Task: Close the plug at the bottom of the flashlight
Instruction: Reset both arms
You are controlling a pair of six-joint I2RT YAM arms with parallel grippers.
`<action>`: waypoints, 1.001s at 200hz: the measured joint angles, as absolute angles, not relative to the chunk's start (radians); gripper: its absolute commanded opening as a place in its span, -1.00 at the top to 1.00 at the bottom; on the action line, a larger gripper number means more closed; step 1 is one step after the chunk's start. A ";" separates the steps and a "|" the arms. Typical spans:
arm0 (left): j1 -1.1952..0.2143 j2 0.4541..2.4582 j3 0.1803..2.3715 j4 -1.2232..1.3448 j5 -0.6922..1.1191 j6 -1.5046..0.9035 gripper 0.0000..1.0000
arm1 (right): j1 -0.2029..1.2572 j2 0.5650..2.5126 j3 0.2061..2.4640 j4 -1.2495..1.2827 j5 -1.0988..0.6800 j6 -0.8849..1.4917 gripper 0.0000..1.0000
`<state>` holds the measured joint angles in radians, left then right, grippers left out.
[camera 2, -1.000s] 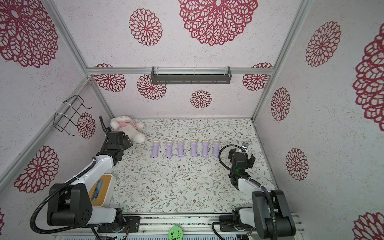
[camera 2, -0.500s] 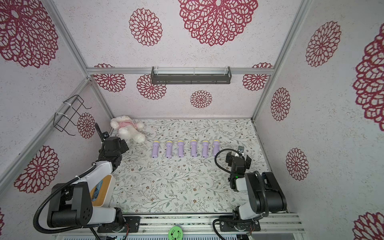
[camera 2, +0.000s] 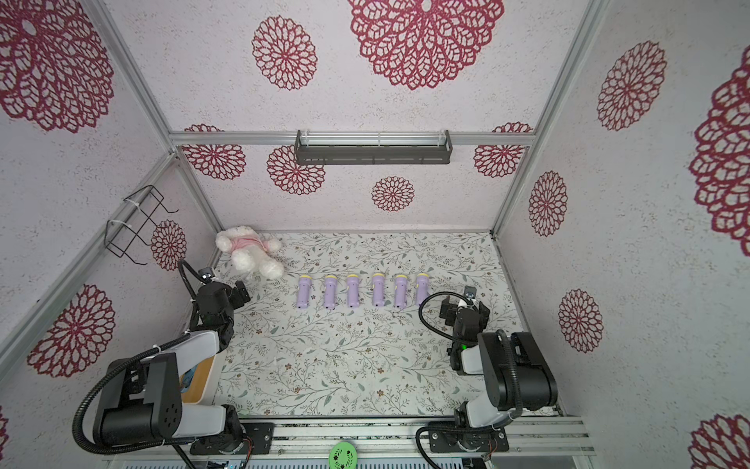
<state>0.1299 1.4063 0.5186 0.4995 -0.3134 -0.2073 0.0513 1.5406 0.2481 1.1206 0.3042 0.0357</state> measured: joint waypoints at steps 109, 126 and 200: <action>0.133 1.529 0.390 0.833 -0.148 -0.147 -0.95 | 0.051 1.541 0.248 1.126 0.298 0.035 -0.98; 0.131 1.534 0.401 0.831 -0.167 -0.149 -0.95 | 0.051 1.541 0.248 1.126 0.298 0.035 -0.98; 0.116 1.540 0.426 0.825 -0.228 -0.149 -0.95 | 0.051 1.541 0.248 1.126 0.298 0.035 -0.98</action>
